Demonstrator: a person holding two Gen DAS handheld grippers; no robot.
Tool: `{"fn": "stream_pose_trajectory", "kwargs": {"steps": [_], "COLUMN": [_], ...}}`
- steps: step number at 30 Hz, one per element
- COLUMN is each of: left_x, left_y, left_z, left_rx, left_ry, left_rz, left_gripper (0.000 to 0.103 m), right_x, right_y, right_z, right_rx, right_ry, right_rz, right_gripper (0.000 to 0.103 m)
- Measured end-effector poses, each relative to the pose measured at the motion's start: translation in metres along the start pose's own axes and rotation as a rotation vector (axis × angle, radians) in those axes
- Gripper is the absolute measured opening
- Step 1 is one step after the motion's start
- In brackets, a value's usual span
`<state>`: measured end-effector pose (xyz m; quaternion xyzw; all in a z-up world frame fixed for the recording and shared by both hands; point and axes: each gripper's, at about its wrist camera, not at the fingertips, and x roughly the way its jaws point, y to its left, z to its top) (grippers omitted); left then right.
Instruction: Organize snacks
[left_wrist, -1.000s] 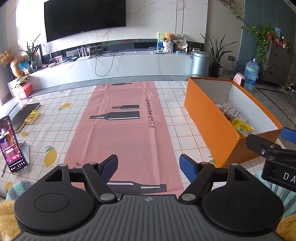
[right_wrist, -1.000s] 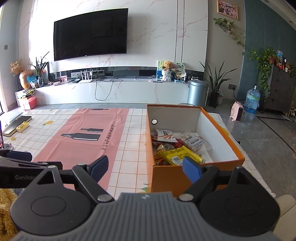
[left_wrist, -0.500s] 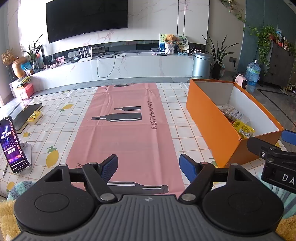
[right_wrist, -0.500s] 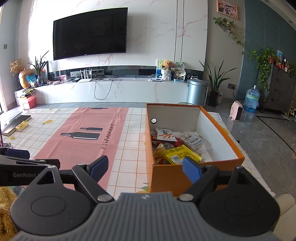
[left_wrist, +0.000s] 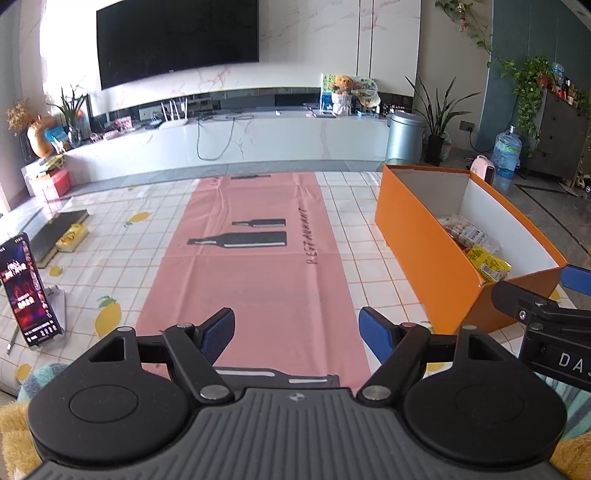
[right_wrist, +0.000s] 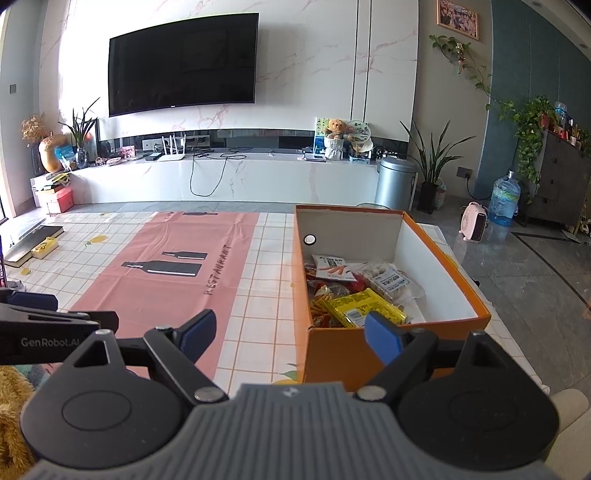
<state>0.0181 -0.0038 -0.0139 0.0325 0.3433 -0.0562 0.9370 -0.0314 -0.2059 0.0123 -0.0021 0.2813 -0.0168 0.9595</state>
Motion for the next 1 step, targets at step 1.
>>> {"fn": "stream_pose_trajectory", "kwargs": {"steps": [1], "left_x": [-0.0004], "left_y": [0.0004], "left_z": [0.0001], "left_rx": [0.0], "left_ry": [-0.006], "left_rz": [0.003], "left_gripper": [0.093], "right_x": [0.0006], "right_y": [0.0008], "right_z": [0.0004], "right_rx": [-0.002], "right_ry": [0.002], "right_rz": [-0.001], "right_gripper": [0.085]}}
